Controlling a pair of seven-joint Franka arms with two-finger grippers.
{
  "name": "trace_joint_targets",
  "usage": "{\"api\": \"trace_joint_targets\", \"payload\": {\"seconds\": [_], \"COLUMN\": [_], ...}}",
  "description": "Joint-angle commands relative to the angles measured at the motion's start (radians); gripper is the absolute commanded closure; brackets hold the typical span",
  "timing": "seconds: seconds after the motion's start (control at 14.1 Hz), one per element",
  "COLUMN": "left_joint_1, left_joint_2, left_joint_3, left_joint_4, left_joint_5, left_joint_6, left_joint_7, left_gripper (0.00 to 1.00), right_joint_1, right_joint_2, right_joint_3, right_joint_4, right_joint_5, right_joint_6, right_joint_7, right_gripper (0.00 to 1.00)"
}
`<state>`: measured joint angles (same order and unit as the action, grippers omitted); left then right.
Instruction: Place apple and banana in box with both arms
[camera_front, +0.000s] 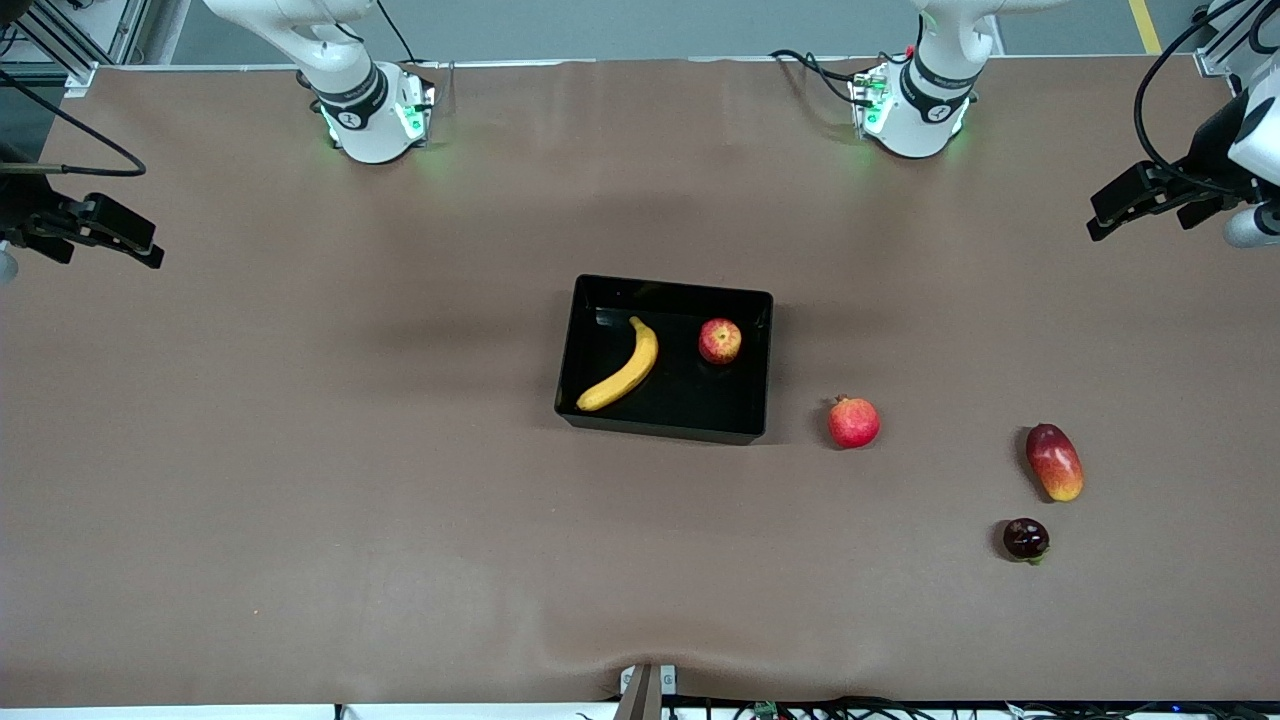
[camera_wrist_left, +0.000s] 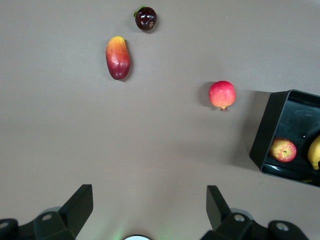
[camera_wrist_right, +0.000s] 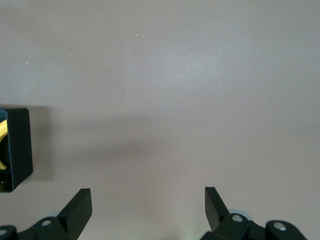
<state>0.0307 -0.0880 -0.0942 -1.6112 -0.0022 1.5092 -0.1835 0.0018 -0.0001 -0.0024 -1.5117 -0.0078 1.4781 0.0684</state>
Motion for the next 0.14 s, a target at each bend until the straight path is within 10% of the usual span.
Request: {"api": "trace_joint_targets", "payload": {"seconds": [0.0, 0.07], "left_joint_1": [0.012, 0.015], "left_joint_2": [0.008, 0.008], "left_joint_3": [-0.001, -0.001], "left_joint_4": [0.020, 0.020], "left_joint_5": [-0.010, -0.009], "left_joint_6": [-0.004, -0.004], "left_joint_7": [0.001, 0.004], "left_gripper": [0.00, 0.00], "right_joint_1": [0.004, 0.004], "right_joint_2": [0.002, 0.002], "right_joint_3": [0.001, 0.001], "right_joint_4": [0.007, 0.007], "right_joint_5": [-0.017, -0.017], "right_joint_6": [-0.009, -0.009], "right_joint_7": [-0.002, -0.002], "right_gripper": [0.00, 0.00]}}
